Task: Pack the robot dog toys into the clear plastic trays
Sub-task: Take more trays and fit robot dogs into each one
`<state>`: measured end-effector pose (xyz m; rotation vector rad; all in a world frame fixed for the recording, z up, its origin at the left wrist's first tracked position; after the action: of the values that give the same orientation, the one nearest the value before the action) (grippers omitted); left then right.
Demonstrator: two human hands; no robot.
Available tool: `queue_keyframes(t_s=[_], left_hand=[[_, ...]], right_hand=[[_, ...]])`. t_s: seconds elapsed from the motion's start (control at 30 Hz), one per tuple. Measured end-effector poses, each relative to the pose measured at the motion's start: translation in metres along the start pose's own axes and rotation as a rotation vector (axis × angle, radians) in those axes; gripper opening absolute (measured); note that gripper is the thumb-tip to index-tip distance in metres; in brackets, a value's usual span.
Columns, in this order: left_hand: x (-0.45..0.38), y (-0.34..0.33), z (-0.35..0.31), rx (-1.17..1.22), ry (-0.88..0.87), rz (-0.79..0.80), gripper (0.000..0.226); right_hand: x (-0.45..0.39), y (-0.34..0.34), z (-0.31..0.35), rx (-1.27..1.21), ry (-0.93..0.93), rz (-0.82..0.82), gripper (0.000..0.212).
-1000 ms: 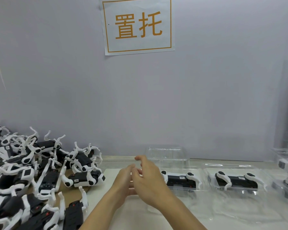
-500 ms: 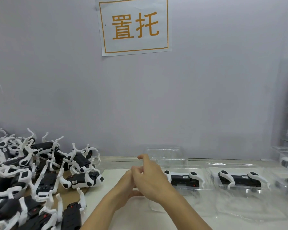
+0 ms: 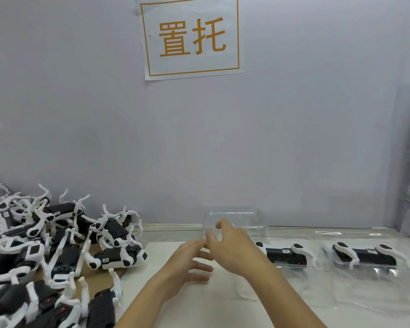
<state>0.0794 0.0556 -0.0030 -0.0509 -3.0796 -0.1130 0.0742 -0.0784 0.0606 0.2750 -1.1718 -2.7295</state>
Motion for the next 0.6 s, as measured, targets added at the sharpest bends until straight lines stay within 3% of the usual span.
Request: queue_keyframes(t_s=[0.27,0.6], left_hand=[[0.0,0.004,0.003,0.038,0.037,-0.064,0.029],[0.0,0.004,0.003,0.002,0.023,-0.077,0.026]], right_hand=[[-0.008,0.027,-0.021,0.011,-0.05,-0.019,0.056],[-0.011,0.056,-0.045,0.053,-0.116,-0.037,0.043]])
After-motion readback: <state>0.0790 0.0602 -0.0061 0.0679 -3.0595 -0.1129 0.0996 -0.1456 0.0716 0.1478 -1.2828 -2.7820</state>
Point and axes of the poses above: each hand's wrist, its own x-axis away from the middle knuckle, its own y-axis out of the back of the hand, z = x × y, the point moved 6 cm from there along -x, towards the middle knuckle, and after that the axes turned 1 degree about -y, right-handed, at the moved point
